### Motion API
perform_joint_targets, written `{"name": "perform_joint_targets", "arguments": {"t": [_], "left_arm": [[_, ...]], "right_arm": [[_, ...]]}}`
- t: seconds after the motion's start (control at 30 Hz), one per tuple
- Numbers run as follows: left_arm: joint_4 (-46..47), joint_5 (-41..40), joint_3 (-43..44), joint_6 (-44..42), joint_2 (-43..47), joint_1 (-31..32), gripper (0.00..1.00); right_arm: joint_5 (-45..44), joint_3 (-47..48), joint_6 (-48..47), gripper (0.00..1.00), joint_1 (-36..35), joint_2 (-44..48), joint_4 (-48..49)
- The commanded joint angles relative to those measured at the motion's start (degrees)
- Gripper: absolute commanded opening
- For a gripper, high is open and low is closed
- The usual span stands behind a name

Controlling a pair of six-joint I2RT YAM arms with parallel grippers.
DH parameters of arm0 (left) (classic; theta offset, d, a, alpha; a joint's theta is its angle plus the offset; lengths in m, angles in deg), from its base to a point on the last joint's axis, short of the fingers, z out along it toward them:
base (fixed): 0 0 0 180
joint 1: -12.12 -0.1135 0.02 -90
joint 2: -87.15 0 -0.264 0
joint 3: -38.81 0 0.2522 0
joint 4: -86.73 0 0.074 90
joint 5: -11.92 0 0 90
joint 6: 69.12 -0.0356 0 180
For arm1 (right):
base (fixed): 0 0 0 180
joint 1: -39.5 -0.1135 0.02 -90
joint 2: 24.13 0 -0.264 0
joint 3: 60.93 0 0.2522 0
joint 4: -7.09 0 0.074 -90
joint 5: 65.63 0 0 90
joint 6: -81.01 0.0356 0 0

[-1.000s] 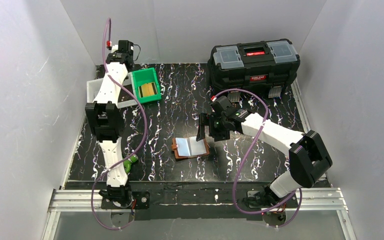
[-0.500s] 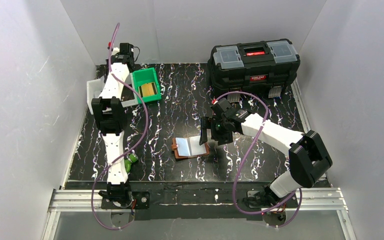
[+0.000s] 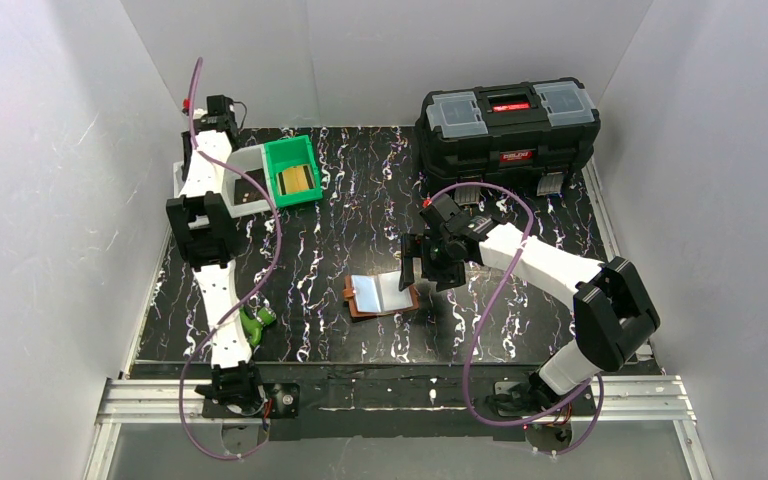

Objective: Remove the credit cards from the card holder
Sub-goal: Place the credit card in the storage box, then remove the credit card from the card holder.

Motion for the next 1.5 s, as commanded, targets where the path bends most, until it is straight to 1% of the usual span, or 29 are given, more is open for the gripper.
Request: {"name": "perform_joint_targets", "arguments": {"t": [0.0, 0.07, 0.1, 0.13, 0.3, 0.43, 0.53, 0.63, 0.77, 0.97, 1.13, 1.2, 1.3, 1.47], "left_arm": [[-0.6, 1.34, 0.36, 1.58, 1.49, -0.24, 0.19], [-0.81, 2.16, 0.5, 1.81, 1.4, -0.31, 0.38], [-0.93, 2.38, 0.66, 1.97, 1.48, -0.32, 0.46], [-1.12, 2.98, 0.92, 2.17, 1.58, -0.33, 0.51], [-2.45, 7.57, 1.5, 3.53, 3.18, -0.32, 0.65], [-4.42, 12.55, 2.0, 5.78, 5.67, -0.28, 0.71], [-6.72, 20.63, 1.52, 9.14, 8.56, -0.16, 0.76], [-7.24, 29.26, -2.54, 12.29, 13.79, 1.17, 0.78], [-4.28, 39.55, -13.71, 15.42, 23.06, 4.96, 0.78], [-0.49, 47.36, -29.72, 17.38, 35.29, 14.98, 0.77], [4.19, 55.09, -43.48, 21.92, 44.07, 21.73, 0.74], [5.88, 56.33, -47.2, 23.62, 46.63, 24.93, 0.72], [7.72, 57.38, -51.42, 26.31, 49.15, 31.44, 0.68], [10.72, 55.99, -55.79, 30.11, 48.32, 41.59, 0.63]], "right_arm": [[0.17, 2.42, -0.51, 0.98, 0.27, -0.43, -0.68], [0.1, 2.46, -0.57, 0.98, 0.28, -0.24, -0.69], [0.04, 2.44, -0.6, 0.98, 0.29, -0.13, -0.73], [0.0, 2.42, -0.66, 0.98, 0.28, -0.04, -0.79], [-0.15, 2.36, -0.69, 0.98, 0.29, 0.31, -0.73], [-0.51, 2.13, -0.54, 0.98, 0.27, 0.77, -0.38], [-1.13, 1.63, -0.52, 0.98, 0.29, 1.11, 0.07], [-2.29, 1.32, -0.5, 0.98, 0.27, 0.97, 0.29], [-4.18, 0.44, -0.07, 0.98, 0.36, 1.12, 0.79], [-5.32, -3.2, 1.48, 0.98, 1.7, 3.1, 3.06], [-6.32, -6.51, 2.23, 0.98, 4.27, 5.61, 4.32], [-6.7, -7.95, 2.69, 0.99, 5.59, 6.76, 4.85], [-6.73, -10.16, 3.29, 0.98, 7.96, 8.62, 5.94], [-6.71, -12.6, 3.86, 0.98, 10.78, 10.12, 6.91]]}}
